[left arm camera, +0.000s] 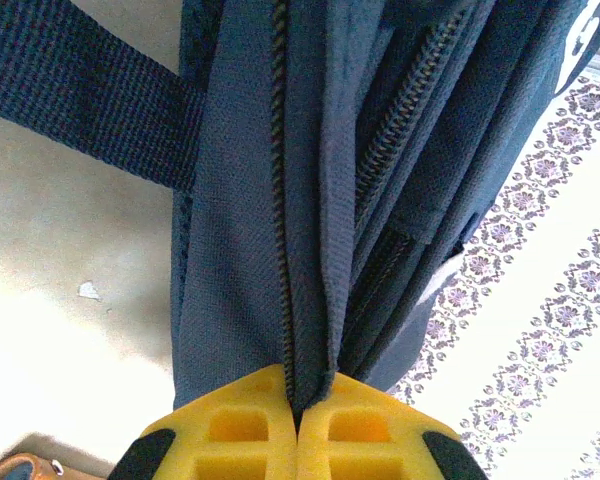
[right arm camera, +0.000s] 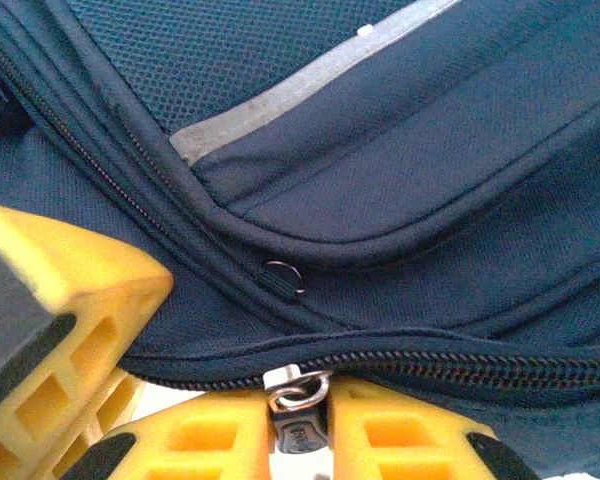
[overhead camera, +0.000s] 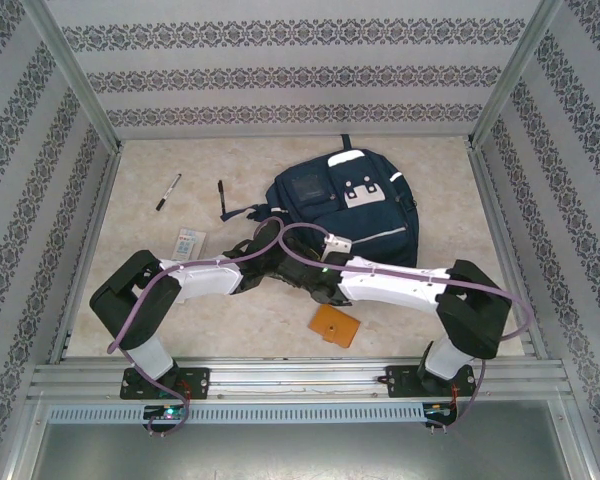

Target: Pack the student bag

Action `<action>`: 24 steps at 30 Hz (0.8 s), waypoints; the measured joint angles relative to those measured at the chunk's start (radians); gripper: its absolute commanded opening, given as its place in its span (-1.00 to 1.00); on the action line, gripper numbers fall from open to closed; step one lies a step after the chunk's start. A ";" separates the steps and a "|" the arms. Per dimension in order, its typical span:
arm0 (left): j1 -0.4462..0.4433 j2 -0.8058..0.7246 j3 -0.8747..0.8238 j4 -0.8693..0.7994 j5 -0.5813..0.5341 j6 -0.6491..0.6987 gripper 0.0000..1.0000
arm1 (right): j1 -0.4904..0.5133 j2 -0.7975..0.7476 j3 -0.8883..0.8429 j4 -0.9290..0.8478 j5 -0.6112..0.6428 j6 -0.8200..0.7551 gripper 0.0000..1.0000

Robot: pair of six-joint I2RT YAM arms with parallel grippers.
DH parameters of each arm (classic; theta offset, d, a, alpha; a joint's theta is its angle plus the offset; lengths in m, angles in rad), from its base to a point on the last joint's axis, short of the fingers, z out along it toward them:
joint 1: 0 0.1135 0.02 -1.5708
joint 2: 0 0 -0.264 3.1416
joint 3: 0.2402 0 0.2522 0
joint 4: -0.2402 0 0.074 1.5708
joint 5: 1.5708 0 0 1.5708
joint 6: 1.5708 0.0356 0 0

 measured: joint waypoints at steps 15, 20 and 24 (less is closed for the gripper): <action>0.001 0.013 0.000 0.033 -0.007 -0.006 -1.00 | -0.094 -0.063 -0.061 0.105 -0.087 -0.271 -0.63; 0.001 0.019 0.003 0.033 -0.007 -0.006 -1.00 | -0.106 -0.063 -0.061 0.115 -0.117 -0.339 -0.94; 0.001 0.022 0.004 0.029 -0.006 0.002 -1.00 | -0.113 -0.068 -0.061 0.112 -0.135 -0.381 -1.00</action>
